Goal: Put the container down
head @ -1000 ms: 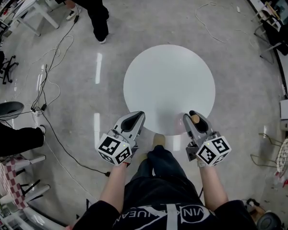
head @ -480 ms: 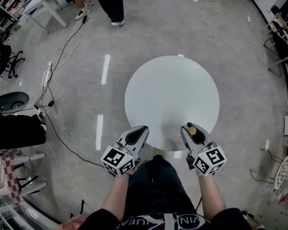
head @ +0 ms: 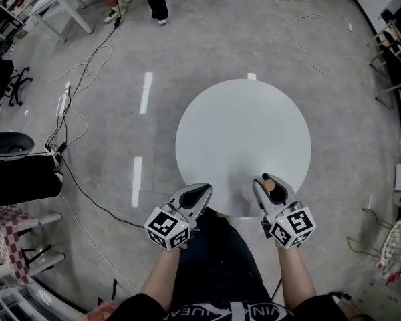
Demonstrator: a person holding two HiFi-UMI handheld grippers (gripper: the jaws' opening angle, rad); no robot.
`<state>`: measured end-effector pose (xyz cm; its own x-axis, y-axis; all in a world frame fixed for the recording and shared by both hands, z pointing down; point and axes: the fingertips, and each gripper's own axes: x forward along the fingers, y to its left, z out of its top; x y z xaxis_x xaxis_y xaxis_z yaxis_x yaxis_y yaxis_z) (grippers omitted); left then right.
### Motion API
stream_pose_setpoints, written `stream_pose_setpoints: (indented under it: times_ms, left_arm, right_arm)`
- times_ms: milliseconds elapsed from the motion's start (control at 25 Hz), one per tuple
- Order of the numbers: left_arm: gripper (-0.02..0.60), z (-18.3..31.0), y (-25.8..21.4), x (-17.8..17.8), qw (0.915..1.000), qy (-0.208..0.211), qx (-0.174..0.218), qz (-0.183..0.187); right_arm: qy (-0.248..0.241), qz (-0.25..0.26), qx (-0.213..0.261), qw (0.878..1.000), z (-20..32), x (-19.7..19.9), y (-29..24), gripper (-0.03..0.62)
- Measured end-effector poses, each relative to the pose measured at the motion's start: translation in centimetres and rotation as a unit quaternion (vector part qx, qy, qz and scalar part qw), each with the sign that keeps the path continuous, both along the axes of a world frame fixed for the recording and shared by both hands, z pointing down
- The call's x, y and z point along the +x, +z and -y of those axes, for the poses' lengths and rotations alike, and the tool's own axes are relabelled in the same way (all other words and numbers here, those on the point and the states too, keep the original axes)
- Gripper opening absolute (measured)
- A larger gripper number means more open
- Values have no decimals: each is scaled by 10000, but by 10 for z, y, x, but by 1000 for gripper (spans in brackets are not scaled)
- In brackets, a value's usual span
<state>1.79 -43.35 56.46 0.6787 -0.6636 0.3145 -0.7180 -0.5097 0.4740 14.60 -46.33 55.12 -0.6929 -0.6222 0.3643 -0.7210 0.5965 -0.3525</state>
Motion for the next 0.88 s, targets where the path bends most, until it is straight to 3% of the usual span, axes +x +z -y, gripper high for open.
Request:
stream_pose_setpoints:
  times_ms: [480,880]
  left_arm:
    - [14,27,31,-1,9997,214,-65,113]
    - [14,39,50,-6,9994,273,-197,-3]
  right_arm:
    - [-355,-532,188,9978,20,-26,25,124]
    - [-586,-846,404,9939,42,-50,44,124]
